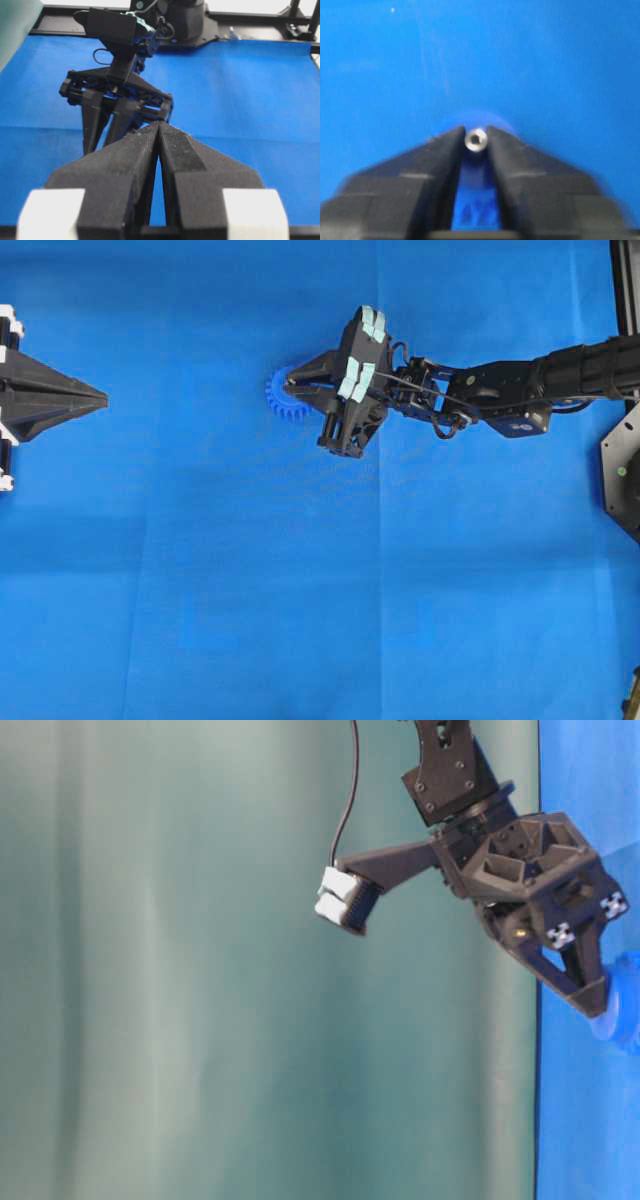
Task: Insert the shaft placed at a random location into the center hole of the small gear at another random location.
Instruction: 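Open the right gripper and raise it away from the gear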
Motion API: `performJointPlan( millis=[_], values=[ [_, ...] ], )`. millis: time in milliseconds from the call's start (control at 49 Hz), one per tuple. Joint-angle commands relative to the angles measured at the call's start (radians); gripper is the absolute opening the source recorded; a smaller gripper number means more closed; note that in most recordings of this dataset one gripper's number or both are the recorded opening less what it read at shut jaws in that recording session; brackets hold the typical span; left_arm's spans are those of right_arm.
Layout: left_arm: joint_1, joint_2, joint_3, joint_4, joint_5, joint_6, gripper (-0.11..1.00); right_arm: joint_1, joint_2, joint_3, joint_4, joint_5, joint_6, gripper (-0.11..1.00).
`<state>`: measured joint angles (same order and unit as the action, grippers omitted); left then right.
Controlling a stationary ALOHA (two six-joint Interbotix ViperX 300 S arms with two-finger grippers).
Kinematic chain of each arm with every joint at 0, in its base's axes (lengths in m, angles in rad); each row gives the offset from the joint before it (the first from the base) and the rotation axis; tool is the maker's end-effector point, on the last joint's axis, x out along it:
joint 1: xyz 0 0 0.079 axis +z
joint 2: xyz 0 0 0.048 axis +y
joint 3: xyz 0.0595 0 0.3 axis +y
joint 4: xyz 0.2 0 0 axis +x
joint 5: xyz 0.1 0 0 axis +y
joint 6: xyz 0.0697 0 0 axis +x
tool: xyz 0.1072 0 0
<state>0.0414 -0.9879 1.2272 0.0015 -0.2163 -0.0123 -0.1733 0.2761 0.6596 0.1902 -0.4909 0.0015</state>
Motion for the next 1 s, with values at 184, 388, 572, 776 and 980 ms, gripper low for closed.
performJointPlan(
  millis=[184,388,572,776,980],
  values=[
    [0.005,0.006,-0.009,0.0,-0.005,0.0,0.0,0.002,-0.026,-0.023,0.002,-0.002,0.003,0.76],
    [0.005,0.006,-0.009,0.002,0.006,-0.002,0.0,0.002,-0.078,-0.018,0.002,0.003,0.002,0.75],
    [0.003,0.006,-0.011,0.0,0.006,-0.002,0.0,0.002,-0.158,-0.017,0.002,0.038,-0.006,0.75],
    [0.003,0.006,-0.009,0.0,0.006,-0.002,0.0,0.002,-0.264,-0.018,0.0,0.091,-0.008,0.75],
    [0.005,0.006,-0.009,0.0,0.006,-0.002,0.0,0.002,-0.341,-0.018,0.0,0.141,-0.008,0.74]
  ],
)
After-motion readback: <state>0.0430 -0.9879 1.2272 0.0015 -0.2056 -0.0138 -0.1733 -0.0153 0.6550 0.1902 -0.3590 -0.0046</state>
